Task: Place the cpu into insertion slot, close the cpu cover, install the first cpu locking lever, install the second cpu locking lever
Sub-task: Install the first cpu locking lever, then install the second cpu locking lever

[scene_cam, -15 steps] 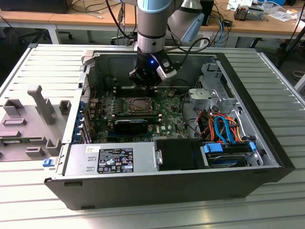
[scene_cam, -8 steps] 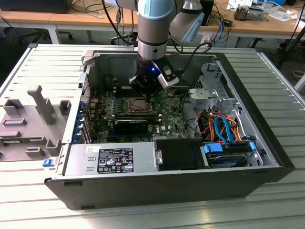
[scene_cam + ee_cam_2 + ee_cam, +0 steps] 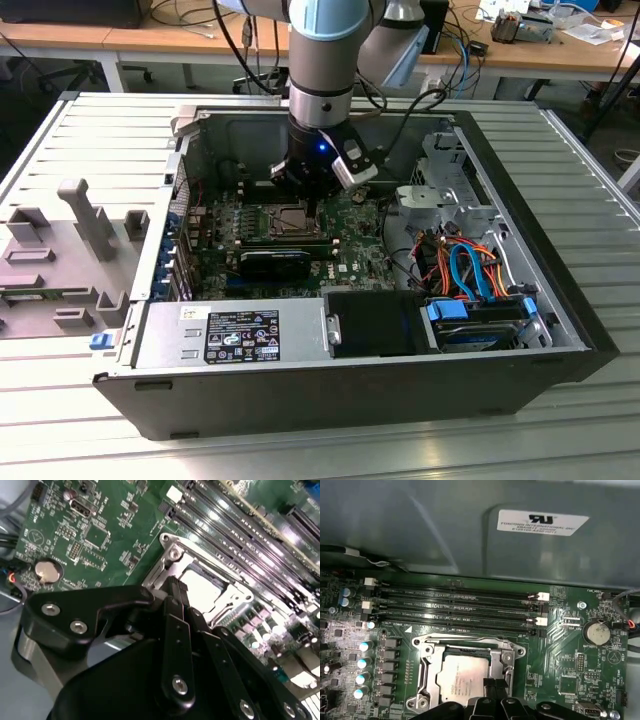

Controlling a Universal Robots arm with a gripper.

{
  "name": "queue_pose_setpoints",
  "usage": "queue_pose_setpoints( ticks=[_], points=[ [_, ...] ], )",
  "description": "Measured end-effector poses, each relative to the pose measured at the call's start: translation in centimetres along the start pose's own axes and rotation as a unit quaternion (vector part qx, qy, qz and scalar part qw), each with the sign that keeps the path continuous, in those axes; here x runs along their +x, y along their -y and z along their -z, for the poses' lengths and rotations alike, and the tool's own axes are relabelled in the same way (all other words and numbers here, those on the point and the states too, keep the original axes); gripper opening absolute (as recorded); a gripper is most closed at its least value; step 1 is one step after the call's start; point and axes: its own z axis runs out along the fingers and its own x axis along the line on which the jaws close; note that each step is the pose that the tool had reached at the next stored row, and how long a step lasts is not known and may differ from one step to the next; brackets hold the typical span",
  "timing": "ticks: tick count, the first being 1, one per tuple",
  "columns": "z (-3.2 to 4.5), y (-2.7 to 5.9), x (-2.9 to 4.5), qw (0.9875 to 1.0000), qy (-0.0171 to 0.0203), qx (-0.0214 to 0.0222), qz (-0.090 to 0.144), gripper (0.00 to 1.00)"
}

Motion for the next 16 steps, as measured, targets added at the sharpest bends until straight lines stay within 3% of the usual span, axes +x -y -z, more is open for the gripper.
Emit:
queue_pose_setpoints(
  ticks=[5, 16],
  points=[
    [0.9, -0.02, 0.01, 1.0, 0.0001, -0.0001, 0.0, 0.11],
    [0.94, -0.02, 0.01, 1.0, 0.0, -0.0001, 0.0, 0.11]
  ],
)
